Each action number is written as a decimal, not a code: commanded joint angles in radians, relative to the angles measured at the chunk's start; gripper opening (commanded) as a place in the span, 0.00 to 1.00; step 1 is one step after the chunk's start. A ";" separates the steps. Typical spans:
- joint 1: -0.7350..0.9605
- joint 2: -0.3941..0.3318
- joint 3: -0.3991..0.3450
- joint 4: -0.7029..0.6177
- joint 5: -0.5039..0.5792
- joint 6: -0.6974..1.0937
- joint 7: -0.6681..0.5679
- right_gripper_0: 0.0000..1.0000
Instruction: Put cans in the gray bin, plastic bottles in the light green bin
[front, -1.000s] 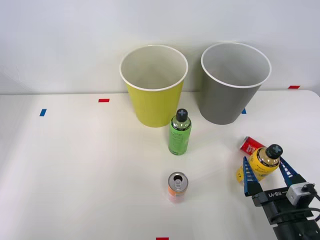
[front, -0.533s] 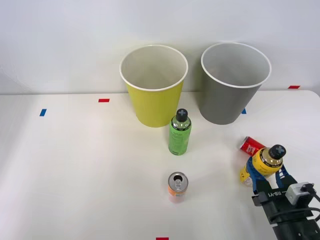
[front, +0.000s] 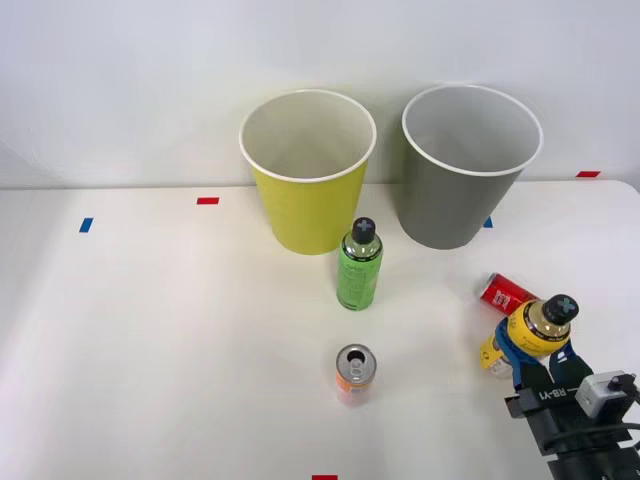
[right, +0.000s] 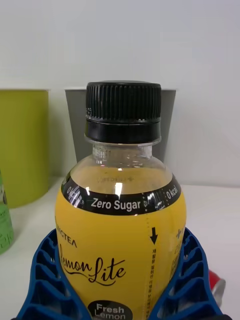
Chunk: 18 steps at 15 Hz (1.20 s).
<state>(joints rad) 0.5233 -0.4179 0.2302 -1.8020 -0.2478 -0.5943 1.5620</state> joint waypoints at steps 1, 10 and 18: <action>0.058 -0.038 -0.003 -0.200 -0.015 0.162 -0.013 0.00; -0.154 -0.131 -0.020 -0.433 -0.079 0.418 -0.134 0.00; -0.617 -0.139 0.024 -0.476 -0.099 0.844 -0.241 0.00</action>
<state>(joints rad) -0.0118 -0.5706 0.2427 -2.2775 -0.3387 0.1734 1.3631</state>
